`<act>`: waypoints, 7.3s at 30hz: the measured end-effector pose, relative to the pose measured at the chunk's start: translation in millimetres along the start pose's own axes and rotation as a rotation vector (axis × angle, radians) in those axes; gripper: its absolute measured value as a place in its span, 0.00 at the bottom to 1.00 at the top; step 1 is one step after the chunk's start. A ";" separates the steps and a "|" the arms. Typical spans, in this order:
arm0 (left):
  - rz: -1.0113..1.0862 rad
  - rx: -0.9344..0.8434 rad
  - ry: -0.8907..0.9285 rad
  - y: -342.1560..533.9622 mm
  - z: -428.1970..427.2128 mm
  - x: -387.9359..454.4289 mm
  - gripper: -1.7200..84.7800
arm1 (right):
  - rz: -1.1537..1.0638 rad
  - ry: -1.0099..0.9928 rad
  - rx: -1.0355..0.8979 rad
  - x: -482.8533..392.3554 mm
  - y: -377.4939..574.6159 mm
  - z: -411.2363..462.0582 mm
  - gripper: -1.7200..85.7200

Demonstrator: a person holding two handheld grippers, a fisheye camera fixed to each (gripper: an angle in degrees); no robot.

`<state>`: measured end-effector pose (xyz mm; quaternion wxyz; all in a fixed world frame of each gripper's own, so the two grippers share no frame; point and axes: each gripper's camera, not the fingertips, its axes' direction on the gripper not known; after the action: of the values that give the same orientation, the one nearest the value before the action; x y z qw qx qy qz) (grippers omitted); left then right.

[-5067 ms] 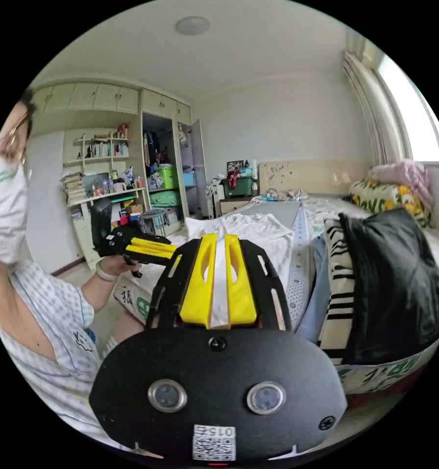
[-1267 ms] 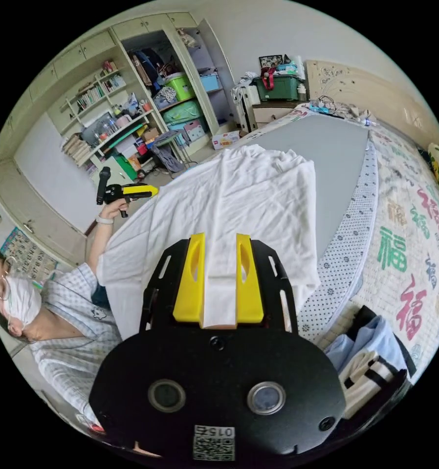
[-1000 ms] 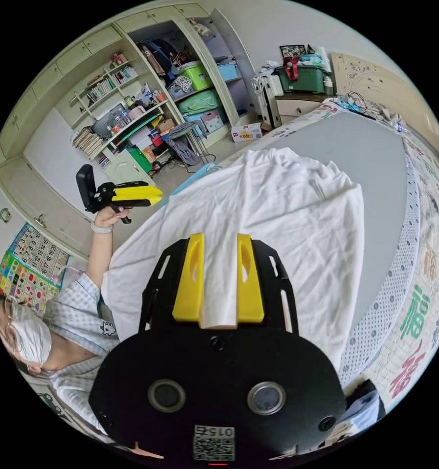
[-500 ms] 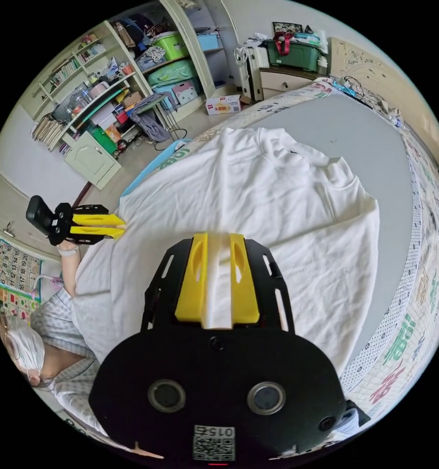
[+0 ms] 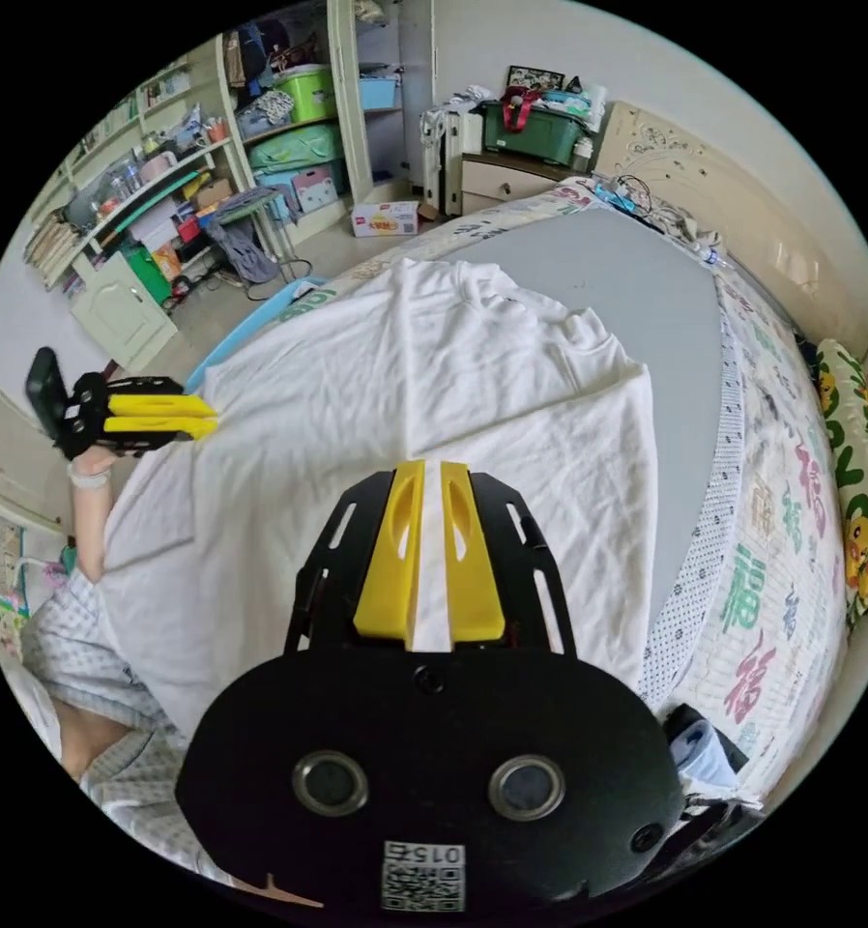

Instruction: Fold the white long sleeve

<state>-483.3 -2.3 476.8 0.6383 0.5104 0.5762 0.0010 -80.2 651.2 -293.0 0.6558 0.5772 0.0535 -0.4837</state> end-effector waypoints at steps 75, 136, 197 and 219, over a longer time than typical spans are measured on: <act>0.065 0.206 0.018 -49.1 -53.9 241.3 0.06 | -0.102 -0.352 0.406 148.8 269.4 -95.9 0.05; -0.319 0.197 -0.046 80.1 193.5 156.7 0.03 | 0.142 0.210 0.238 78.3 24.6 2.6 0.05; -0.553 0.281 0.280 441.8 83.5 57.9 0.04 | 0.473 -0.174 0.363 175.1 341.9 26.2 0.07; -0.558 0.203 0.004 281.4 114.8 22.5 0.09 | 0.428 0.161 0.286 165.6 215.8 101.5 0.09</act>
<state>-226.0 71.1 622.7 0.5583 0.3935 0.6928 -0.2312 107.6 445.4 -211.6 0.6484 0.6989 -0.0865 -0.2893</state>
